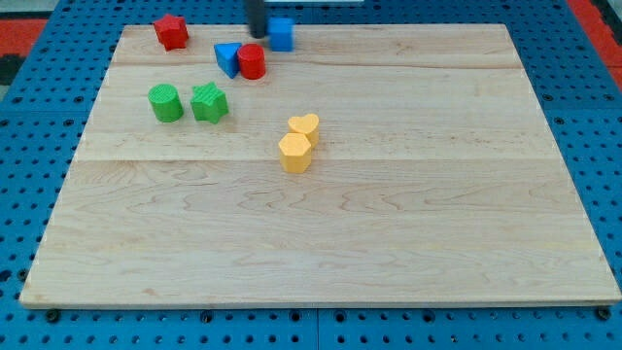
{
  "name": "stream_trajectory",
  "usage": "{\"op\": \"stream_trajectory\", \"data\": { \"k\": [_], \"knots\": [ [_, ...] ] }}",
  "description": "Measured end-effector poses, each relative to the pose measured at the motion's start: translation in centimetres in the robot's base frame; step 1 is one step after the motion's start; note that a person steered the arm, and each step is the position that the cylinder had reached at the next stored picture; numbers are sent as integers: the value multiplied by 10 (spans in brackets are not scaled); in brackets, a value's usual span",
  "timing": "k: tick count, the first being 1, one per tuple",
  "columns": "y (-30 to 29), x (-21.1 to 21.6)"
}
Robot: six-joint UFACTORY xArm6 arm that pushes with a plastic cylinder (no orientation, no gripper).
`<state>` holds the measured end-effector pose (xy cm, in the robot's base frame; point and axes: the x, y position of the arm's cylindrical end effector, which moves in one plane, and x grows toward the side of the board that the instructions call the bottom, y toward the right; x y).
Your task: Move the blue triangle to the blue cube
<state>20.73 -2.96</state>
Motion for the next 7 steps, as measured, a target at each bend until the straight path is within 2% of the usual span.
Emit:
{"op": "stream_trajectory", "data": {
  "k": [1, 2, 3, 4, 5, 6, 7],
  "knots": [
    [126, 9],
    [88, 63],
    [10, 116],
    [-66, 114],
    [-101, 92],
    [-109, 53],
    [-27, 33]
  ]
}}
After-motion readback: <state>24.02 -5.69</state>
